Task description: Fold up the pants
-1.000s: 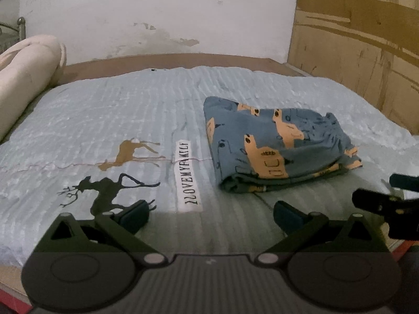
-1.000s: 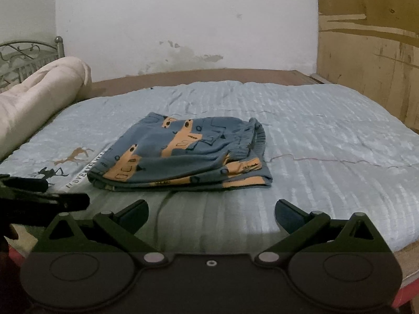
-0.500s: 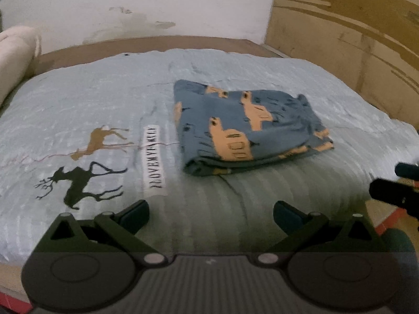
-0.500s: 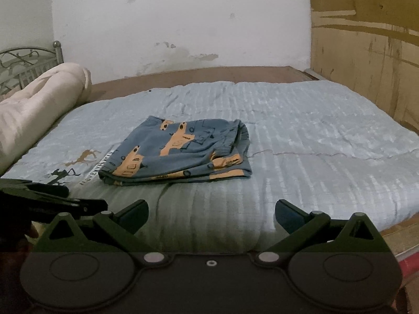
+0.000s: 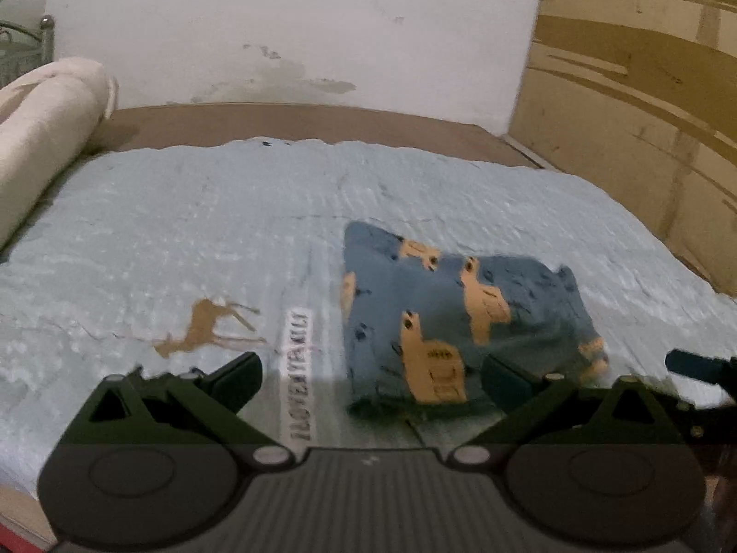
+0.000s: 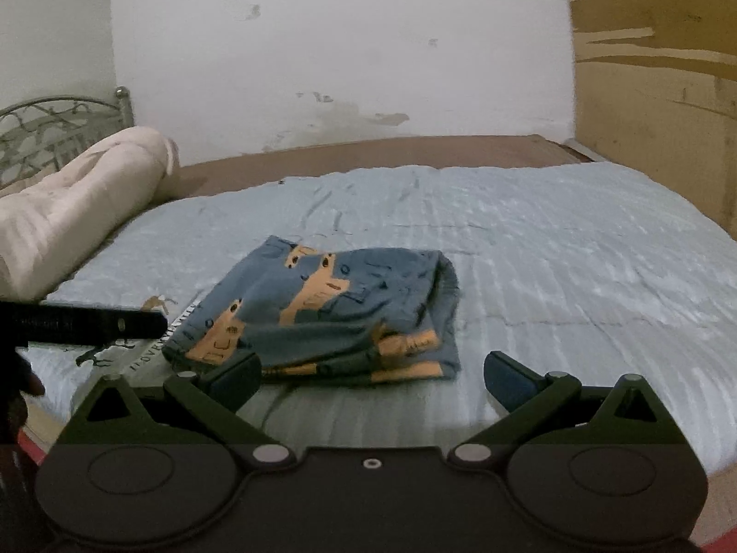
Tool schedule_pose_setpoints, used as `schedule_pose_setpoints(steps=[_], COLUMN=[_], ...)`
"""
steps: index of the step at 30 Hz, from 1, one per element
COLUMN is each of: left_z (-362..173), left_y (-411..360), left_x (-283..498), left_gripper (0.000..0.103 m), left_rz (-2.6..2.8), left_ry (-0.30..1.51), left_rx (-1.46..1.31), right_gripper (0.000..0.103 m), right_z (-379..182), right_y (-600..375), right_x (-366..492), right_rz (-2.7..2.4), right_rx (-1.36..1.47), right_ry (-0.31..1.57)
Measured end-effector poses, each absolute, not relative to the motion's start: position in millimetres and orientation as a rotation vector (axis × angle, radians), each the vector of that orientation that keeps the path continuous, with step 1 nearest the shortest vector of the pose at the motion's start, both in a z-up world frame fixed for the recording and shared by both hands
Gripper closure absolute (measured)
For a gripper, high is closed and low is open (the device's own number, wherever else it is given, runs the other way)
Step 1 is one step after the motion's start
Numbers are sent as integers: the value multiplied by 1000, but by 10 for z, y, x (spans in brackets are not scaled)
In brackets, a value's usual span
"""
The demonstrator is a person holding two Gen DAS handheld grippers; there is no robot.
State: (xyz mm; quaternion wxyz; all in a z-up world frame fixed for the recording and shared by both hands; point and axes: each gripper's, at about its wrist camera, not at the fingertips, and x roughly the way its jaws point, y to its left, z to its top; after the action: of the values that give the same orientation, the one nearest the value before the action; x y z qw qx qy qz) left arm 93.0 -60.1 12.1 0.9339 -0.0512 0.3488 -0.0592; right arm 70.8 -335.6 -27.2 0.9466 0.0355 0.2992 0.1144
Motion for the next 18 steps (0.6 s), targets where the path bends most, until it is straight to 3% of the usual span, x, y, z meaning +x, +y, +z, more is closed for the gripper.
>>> schedule_pose_setpoints(steps=[18], left_z=[75], left_y=[-479], left_x=[1059], left_gripper=[0], left_rz=[-47], left_ry=[734], left_rx=[-102], right_gripper=[1], right_z=[-393], right_y=[-3385], right_x=[952], right_rz=[272], right_rx=[81], right_ry=[631])
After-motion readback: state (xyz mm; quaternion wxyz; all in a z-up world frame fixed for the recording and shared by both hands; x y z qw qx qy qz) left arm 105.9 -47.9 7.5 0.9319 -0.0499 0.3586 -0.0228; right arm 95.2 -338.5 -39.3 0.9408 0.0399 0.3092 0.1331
